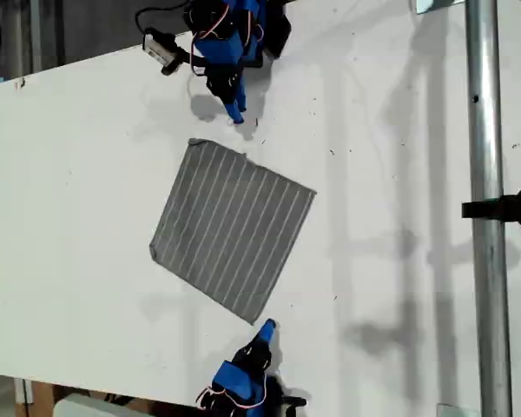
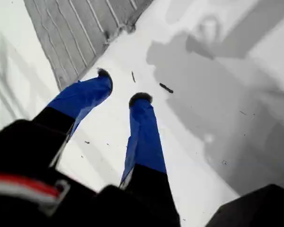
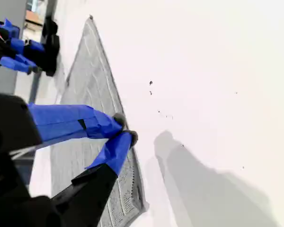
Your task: Grasp corners of a towel and fold twice.
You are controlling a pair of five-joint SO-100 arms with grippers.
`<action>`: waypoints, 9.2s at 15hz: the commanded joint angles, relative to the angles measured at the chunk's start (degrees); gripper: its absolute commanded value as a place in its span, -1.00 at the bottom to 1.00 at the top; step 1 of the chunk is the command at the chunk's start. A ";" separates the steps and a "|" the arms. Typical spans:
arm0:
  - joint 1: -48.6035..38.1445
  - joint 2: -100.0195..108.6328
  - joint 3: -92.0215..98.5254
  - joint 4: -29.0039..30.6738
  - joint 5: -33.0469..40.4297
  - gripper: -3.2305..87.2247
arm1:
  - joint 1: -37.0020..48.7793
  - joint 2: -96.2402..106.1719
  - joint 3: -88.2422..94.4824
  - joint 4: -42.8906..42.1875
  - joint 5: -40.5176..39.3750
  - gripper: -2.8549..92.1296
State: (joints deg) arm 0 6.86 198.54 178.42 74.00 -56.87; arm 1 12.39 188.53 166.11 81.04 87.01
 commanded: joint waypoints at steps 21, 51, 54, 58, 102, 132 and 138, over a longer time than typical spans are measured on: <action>-16.96 -39.99 -46.93 9.76 -30.85 -0.99 | -14.94 -74.18 -67.32 -12.57 -15.64 -0.95; -16.61 -64.69 -67.59 18.02 -25.14 -0.99 | -23.20 -143.00 -113.91 -2.72 -32.26 -0.93; -16.96 -63.81 -66.53 17.14 -25.14 -0.99 | -23.29 -143.00 -113.73 -2.46 -31.90 -0.95; -16.08 -67.41 -70.22 16.87 -22.94 -0.99 | -23.73 -142.56 -113.73 -2.72 -32.17 -0.95; -25.75 -101.51 -85.25 -1.32 -0.35 -0.99 | -14.85 -103.45 -90.09 9.14 -22.24 -0.95; -41.48 -123.75 -117.86 21.62 8.35 -0.29 | 3.16 -85.61 -73.74 25.14 -16.44 -0.01; -30.94 -72.16 -72.69 15.29 -1.32 -0.69 | -13.36 -48.34 -49.75 28.30 15.03 -0.03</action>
State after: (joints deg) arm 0 -29.88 111.01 95.54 92.29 -52.91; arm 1 5.80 131.84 113.29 107.31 92.20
